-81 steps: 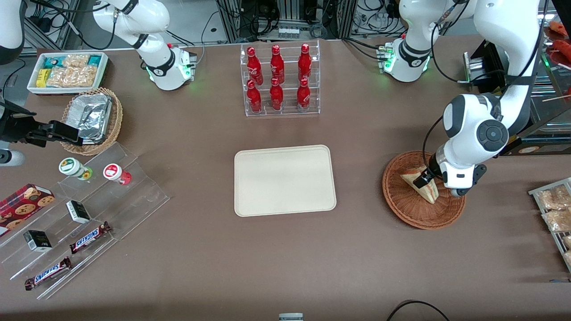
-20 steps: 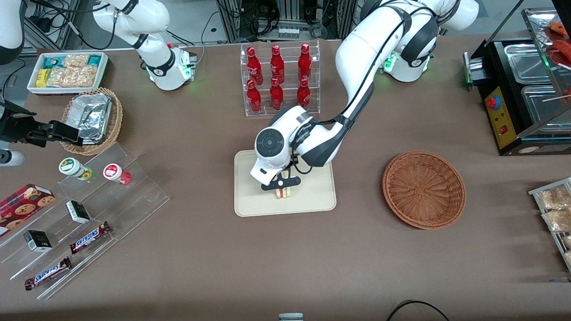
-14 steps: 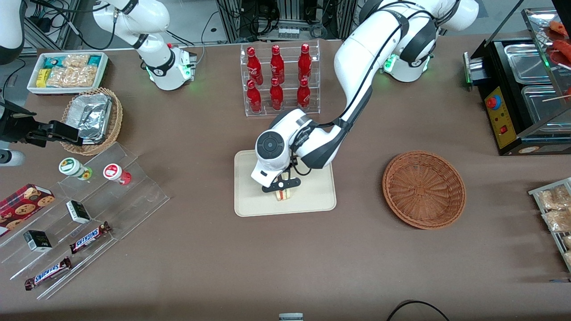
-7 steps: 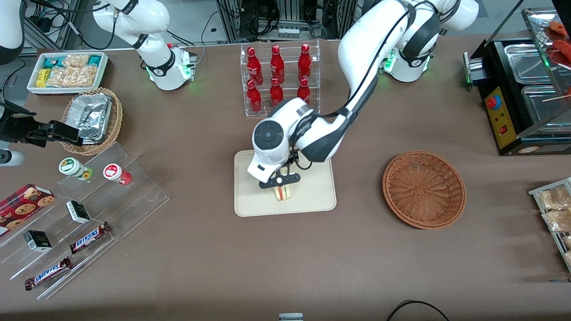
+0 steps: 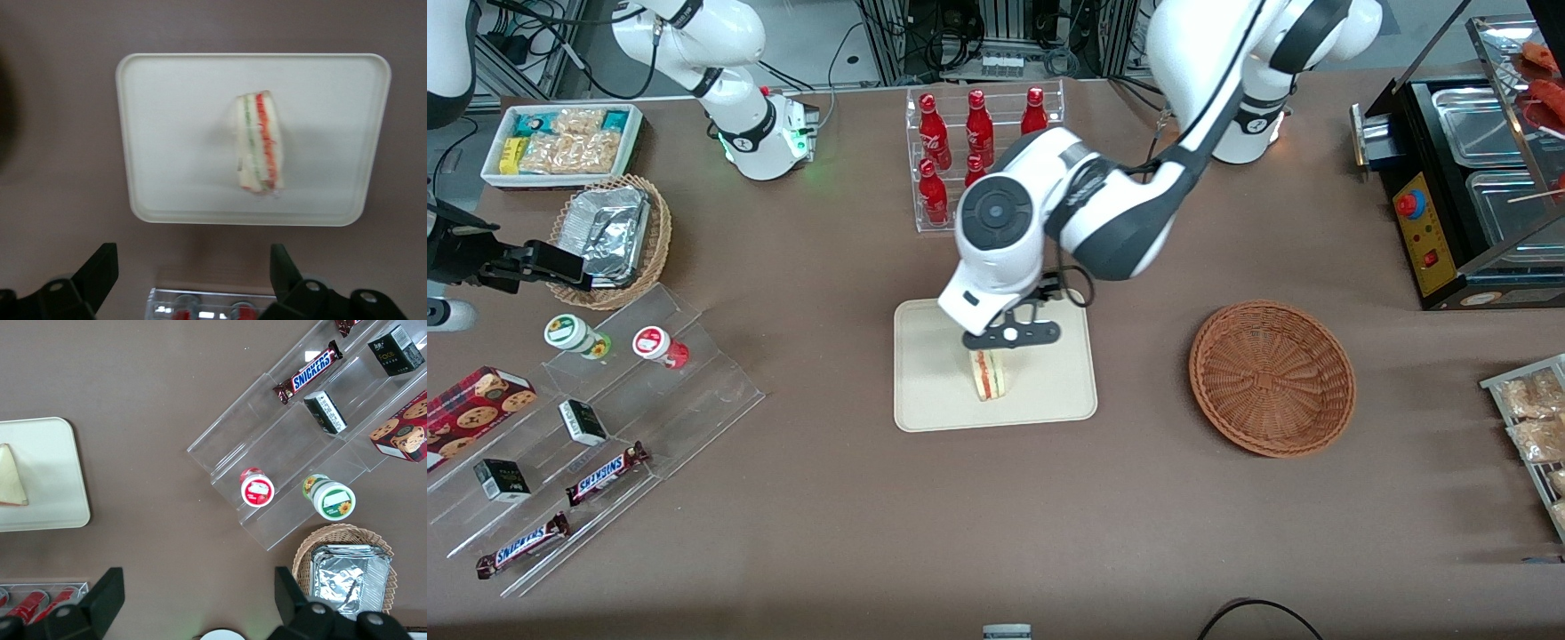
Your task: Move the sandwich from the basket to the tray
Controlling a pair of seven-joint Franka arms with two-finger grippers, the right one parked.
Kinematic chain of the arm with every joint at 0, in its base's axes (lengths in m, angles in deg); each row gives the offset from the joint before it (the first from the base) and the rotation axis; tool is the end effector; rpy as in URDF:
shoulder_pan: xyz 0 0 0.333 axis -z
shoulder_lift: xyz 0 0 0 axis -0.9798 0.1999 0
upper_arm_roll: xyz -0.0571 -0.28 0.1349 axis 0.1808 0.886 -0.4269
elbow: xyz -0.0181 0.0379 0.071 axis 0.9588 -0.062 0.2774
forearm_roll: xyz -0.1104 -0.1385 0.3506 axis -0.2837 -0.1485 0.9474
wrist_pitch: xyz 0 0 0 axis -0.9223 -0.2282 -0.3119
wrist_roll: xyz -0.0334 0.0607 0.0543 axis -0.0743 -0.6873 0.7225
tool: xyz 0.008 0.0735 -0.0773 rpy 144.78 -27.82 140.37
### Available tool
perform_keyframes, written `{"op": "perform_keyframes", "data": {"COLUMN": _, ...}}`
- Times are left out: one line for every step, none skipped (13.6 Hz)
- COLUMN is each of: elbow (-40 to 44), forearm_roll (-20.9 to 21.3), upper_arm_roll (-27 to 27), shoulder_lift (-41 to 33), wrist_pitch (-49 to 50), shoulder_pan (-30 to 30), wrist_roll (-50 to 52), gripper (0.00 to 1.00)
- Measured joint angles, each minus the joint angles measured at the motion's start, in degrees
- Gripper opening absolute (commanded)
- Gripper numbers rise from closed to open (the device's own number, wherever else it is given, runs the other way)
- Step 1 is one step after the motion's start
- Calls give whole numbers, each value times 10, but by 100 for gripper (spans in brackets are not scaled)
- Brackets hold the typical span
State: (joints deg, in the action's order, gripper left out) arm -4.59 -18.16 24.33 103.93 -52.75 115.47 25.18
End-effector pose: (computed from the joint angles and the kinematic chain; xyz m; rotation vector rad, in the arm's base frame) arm 0.5423 -0.4817 0.4381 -3.0887 -0.0982 0.2699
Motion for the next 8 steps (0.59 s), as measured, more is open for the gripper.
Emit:
{"op": "perform_keyframes", "data": {"elbow": -12, "forearm_roll": 2, "upper_arm_roll": -1, "shoulder_lift": -13, "wrist_pitch": 2, "shoulder_pan": -18, "wrist_roll": -23, "gripper": 100}}
{"op": "perform_keyframes", "data": {"elbow": -28, "forearm_roll": 3, "upper_arm_roll": -1, "shoulder_lift": -25, "wrist_pitch": 2, "shoulder_pan": -36, "wrist_roll": -56, "gripper": 100}}
{"op": "perform_keyframes", "data": {"elbow": -46, "forearm_roll": 3, "upper_arm_roll": -1, "shoulder_lift": -39, "wrist_pitch": 2, "shoulder_pan": -53, "wrist_roll": -96, "gripper": 100}}
{"op": "perform_keyframes", "data": {"elbow": -67, "forearm_roll": 3, "upper_arm_roll": -1, "shoulder_lift": -55, "wrist_pitch": 1, "shoulder_pan": -70, "wrist_roll": -140, "gripper": 100}}
{"op": "perform_keyframes", "data": {"elbow": -92, "forearm_roll": 3, "upper_arm_roll": -2, "shoulder_lift": -74, "wrist_pitch": 1, "shoulder_pan": -88, "wrist_roll": -187, "gripper": 100}}
{"op": "perform_keyframes", "data": {"elbow": -119, "forearm_roll": 3, "upper_arm_roll": -2, "shoulder_lift": -97, "wrist_pitch": -1, "shoulder_pan": -107, "wrist_roll": -233, "gripper": 100}}
{"op": "perform_keyframes", "data": {"elbow": -150, "forearm_roll": 3, "upper_arm_roll": -3, "shoulder_lift": -124, "wrist_pitch": -7, "shoulder_pan": -126, "wrist_roll": -270, "gripper": 100}}
{"op": "perform_keyframes", "data": {"elbow": -186, "forearm_roll": 3, "upper_arm_roll": -3, "shoulder_lift": -154, "wrist_pitch": -15, "shoulder_pan": -146, "wrist_roll": -298, "gripper": 100}}
